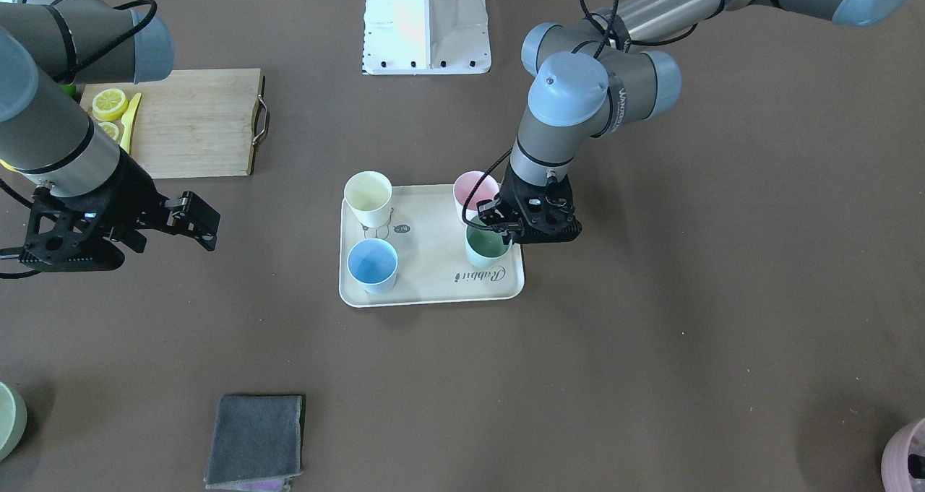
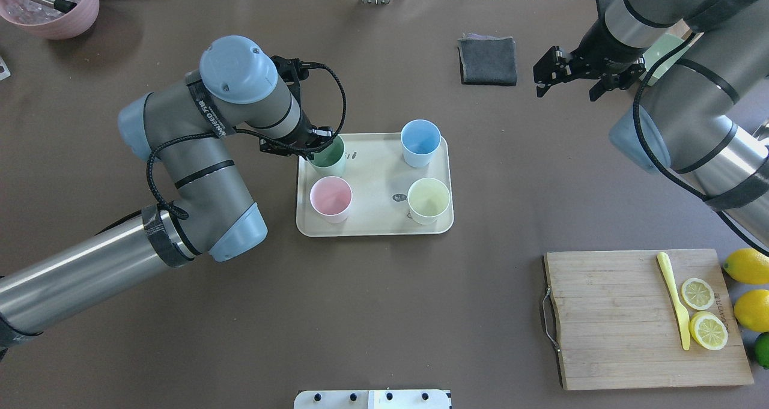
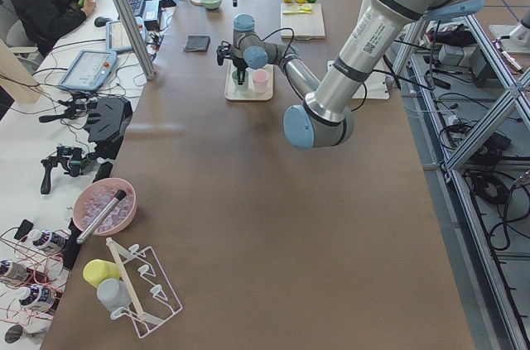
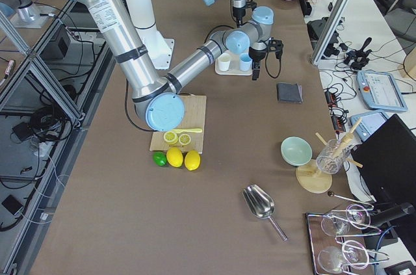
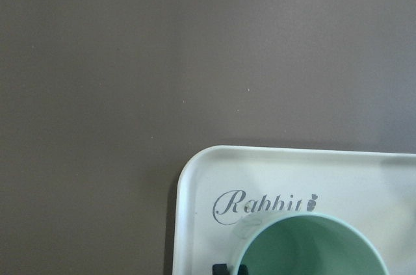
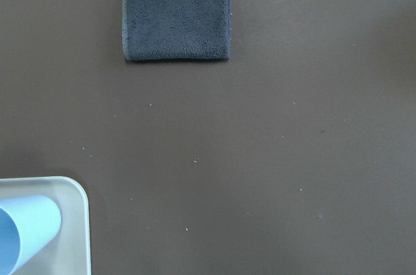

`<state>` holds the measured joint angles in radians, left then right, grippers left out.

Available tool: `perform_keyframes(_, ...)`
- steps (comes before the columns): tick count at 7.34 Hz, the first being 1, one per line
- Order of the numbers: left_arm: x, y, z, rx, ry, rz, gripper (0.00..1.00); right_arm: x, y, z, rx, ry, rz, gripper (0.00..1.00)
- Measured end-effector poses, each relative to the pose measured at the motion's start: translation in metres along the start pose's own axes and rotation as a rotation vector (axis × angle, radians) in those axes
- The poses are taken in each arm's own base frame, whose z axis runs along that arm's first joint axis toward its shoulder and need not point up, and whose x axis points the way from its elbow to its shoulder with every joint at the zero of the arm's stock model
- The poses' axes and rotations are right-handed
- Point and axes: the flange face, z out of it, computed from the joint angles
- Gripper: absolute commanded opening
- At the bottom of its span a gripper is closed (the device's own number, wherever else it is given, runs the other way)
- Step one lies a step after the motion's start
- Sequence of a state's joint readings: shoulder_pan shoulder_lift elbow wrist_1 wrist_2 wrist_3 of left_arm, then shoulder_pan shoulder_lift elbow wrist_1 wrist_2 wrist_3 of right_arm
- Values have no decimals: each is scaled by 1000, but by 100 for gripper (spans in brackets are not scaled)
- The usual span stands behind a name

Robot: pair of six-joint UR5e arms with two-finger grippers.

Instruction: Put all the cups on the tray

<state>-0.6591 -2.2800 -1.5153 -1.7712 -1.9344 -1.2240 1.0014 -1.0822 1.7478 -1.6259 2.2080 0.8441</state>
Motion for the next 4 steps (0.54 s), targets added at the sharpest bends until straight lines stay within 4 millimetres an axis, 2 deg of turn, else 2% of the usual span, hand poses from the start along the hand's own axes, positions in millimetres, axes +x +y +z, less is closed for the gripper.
perform_keyframes(3,1,-3,6,21,-8,-1,0,1,1,-1,1,-1,-1,100)
perform_keyframes(4,0,-7,10,34,-10,-1,13,1,1,-1,0,-1,-2,100)
